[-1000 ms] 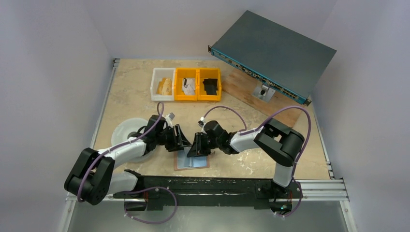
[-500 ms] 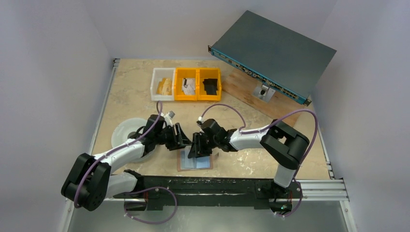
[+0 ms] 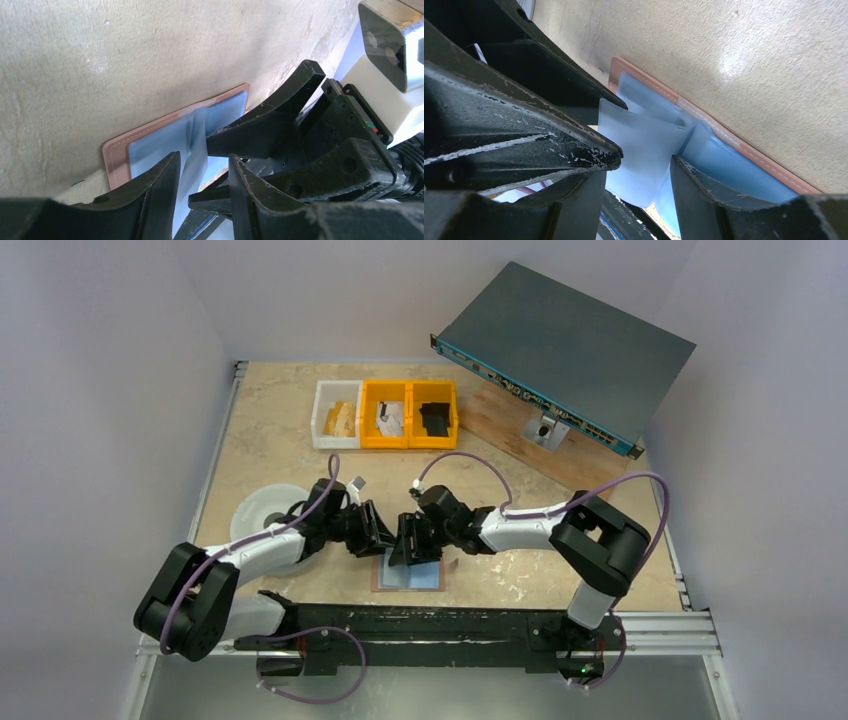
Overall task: Take the credit cards out of the card holder
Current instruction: Remove the credit card from the card holder.
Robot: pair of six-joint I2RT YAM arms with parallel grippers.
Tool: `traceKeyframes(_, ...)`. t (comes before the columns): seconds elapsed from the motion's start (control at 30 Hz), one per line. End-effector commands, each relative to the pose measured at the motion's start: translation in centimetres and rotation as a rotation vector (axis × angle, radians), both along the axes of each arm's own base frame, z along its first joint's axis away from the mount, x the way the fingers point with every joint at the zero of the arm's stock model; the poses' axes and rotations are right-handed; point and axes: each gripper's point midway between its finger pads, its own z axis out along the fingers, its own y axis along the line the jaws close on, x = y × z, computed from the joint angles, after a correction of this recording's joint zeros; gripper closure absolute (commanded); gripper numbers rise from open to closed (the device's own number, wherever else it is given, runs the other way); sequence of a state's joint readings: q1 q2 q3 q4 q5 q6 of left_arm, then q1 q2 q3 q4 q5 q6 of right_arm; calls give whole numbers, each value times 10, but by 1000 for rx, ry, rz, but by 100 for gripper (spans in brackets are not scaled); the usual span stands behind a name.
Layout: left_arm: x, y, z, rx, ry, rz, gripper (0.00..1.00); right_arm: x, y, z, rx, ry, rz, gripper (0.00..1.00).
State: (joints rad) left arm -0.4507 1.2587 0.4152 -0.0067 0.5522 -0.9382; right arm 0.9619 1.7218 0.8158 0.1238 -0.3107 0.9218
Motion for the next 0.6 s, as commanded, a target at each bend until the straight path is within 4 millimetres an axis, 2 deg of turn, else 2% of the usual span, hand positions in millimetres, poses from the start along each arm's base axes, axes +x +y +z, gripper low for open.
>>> traceKeyframes(0.0,-10,-22,25,-116,37,-72,61,22,7,23,65,-113,-48,48)
traceKeyframes(0.23,-17,-23,23,-72,83,-70,69,24,7,41,106,-155,-51,36)
traceKeyframes(0.57,-25,-26,18,10,93,-85,75,25,2,64,142,-207,-59,34)
